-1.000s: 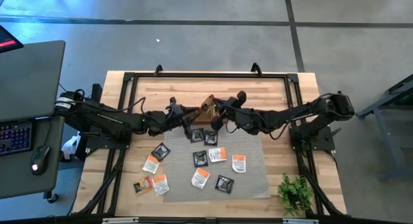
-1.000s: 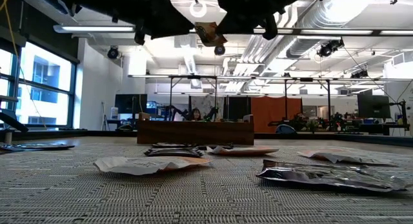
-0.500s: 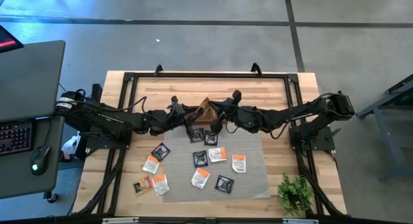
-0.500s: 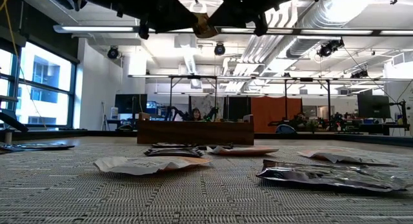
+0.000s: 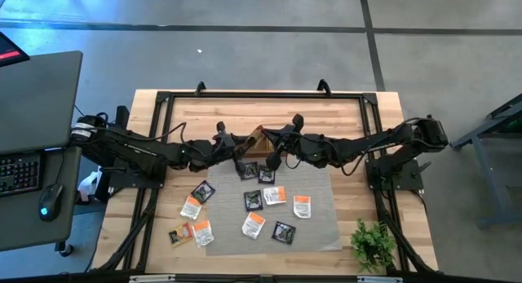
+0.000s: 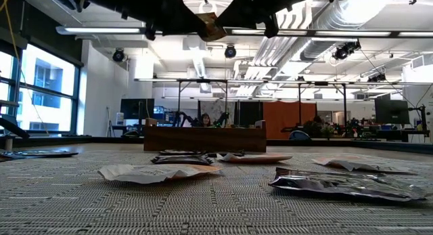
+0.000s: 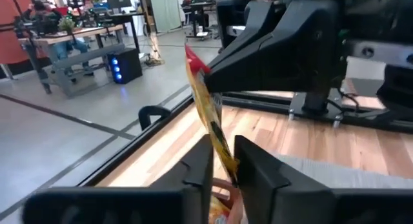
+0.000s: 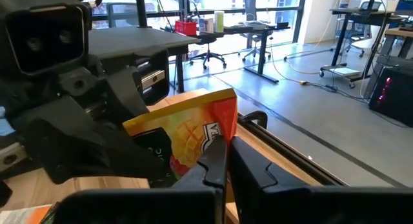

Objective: Pick & Place Tea
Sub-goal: Put the orange tea bag into the right section of the wooden organizer

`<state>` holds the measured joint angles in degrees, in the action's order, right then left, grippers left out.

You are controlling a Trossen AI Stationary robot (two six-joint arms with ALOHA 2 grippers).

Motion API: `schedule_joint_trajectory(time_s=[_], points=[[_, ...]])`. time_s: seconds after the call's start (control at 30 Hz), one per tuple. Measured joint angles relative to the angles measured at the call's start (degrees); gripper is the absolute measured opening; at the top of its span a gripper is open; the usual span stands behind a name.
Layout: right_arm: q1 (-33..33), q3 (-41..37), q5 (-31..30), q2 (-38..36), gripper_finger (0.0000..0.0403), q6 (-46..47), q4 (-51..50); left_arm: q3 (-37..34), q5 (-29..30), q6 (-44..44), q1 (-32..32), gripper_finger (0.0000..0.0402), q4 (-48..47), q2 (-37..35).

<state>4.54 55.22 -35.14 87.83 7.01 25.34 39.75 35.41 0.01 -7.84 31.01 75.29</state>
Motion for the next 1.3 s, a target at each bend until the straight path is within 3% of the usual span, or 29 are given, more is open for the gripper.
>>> schedule_joint_trajectory(time_s=[0.17,0.53,0.67,0.8,0.93,1.17,1.3], points=[[0.0,0.0,0.2,0.0,0.0007,0.1,-1.2,0.0,2.4,1.8,0.0,0.0005,-1.2,0.0],[0.0,0.0,1.6,-0.1,0.0075,10.5,-19.8,0.0,4.0,1.9,0.0,0.0002,-3.8,-0.5],[0.4,0.0,1.6,-0.1,0.0082,16.6,-29.9,4.6,3.5,1.1,1.8,0.0001,-14.3,-0.7],[1.9,0.0,1.6,-0.1,0.0082,21.3,-37.2,14.0,-6.3,-6.0,7.7,0.0001,-34.5,0.0],[4.2,0.0,3.0,-0.2,0.0082,24.3,-43.2,21.8,-19.7,-7.6,15.2,0.0000,-46.3,5.8],[8.2,0.0,6.4,-1.9,0.0082,32.0,-56.7,33.2,-39.9,-0.3,24.4,0.0000,-52.2,16.3],[10.5,0.0,4.8,-2.1,0.0082,36.7,-65.4,40.3,-46.4,3.8,25.9,0.0000,-53.7,23.6]])
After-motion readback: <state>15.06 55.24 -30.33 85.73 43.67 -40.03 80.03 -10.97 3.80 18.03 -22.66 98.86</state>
